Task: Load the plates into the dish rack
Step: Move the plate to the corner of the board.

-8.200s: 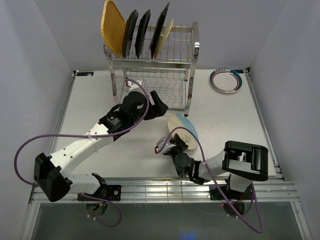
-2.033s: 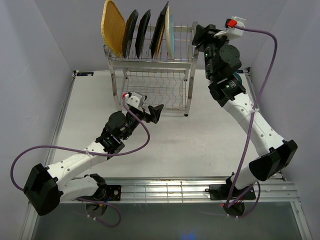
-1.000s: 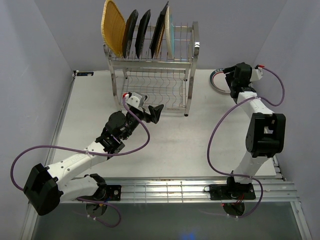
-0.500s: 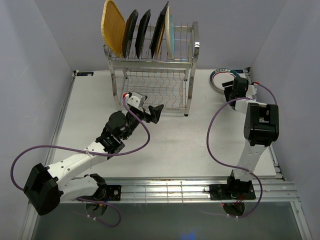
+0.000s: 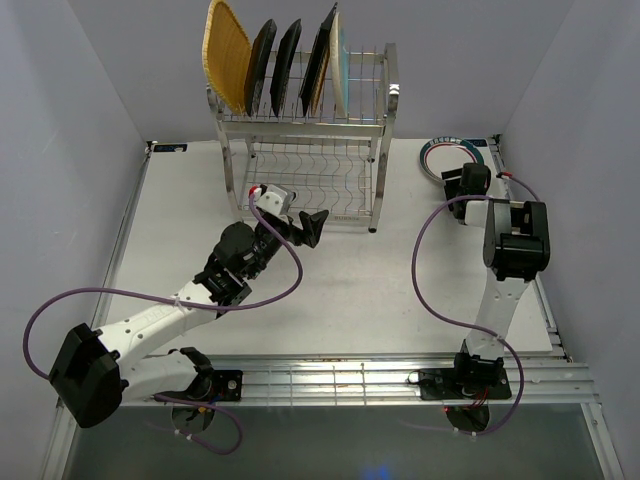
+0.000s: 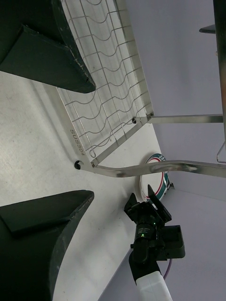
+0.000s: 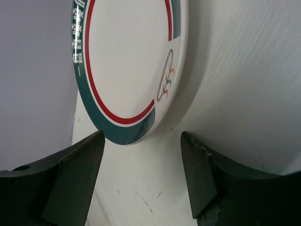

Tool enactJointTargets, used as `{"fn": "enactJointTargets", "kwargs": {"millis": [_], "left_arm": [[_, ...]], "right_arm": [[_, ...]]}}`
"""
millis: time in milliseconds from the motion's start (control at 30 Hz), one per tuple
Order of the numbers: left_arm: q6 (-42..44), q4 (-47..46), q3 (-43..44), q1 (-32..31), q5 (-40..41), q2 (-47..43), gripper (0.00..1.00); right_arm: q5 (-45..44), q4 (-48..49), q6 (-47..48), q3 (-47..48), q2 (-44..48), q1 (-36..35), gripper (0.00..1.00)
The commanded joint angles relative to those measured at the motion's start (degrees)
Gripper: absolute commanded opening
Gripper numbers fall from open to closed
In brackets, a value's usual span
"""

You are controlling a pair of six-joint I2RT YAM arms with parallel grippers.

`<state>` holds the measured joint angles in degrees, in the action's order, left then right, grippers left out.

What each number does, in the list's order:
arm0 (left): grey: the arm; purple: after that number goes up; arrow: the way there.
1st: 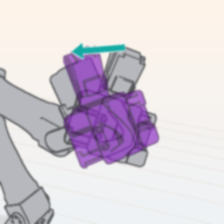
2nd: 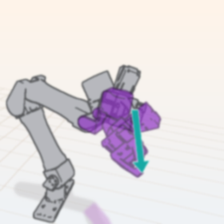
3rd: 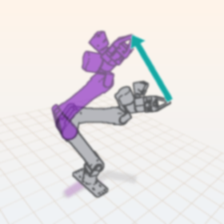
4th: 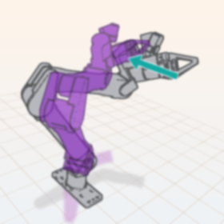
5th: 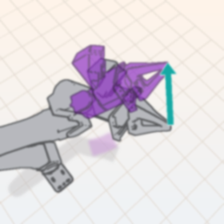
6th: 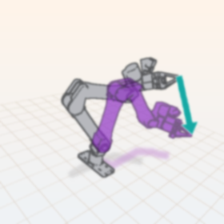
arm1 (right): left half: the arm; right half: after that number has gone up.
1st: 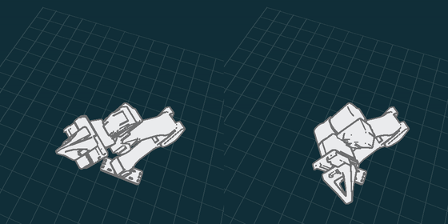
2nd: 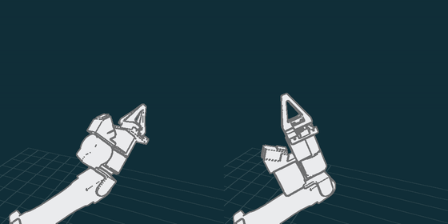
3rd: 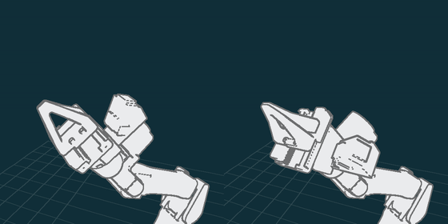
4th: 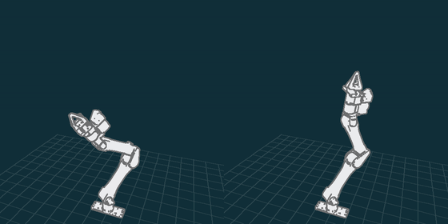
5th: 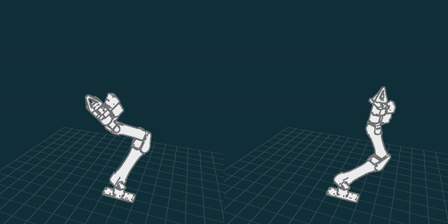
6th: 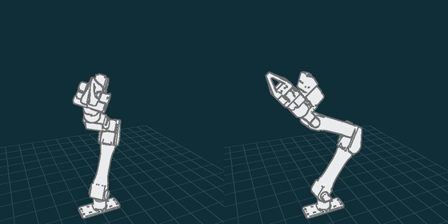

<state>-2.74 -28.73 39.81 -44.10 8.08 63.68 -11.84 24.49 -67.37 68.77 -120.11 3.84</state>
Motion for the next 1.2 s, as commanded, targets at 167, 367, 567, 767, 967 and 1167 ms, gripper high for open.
{"fn": "enactJointTargets", "kwargs": {"millis": [167,367,567,767,967,1167], "left_arm": [[0.46,-0.54,0.09,-0.11,-1.04,0.22,0.94],[0.37,-0.54,0.0,-0.2,-1.31,-0.31,0.94],[0.37,-0.54,-0.08,-0.11,-1.31,-0.75,0.94],[0.37,-0.54,-0.08,-0.2,-1.31,-0.84,0.94],[0.37,-0.54,0.0,-0.11,-1.31,-0.93,0.94],[0.37,-0.62,-0.09,-0.2,-1.48,-1.1,0.94]], "right_arm": [[-2.4,9.16,-6.54,1.1,-5.21,0.65,0.67],[-2.23,11.98,-8.91,0.75,-6.71,0.65,0.41],[-1.44,16.45,-11.11,-5.65,-3.47,0.47,0.08],[0.58,20.68,-12.61,-14.19,1.01,-1.11,0.08],[4.19,28.15,-14.19,-20.77,3.74,-2.69,0.1],[6.2,32.72,-14.89,-25.7,6.38,-3.75,0.28]]}}
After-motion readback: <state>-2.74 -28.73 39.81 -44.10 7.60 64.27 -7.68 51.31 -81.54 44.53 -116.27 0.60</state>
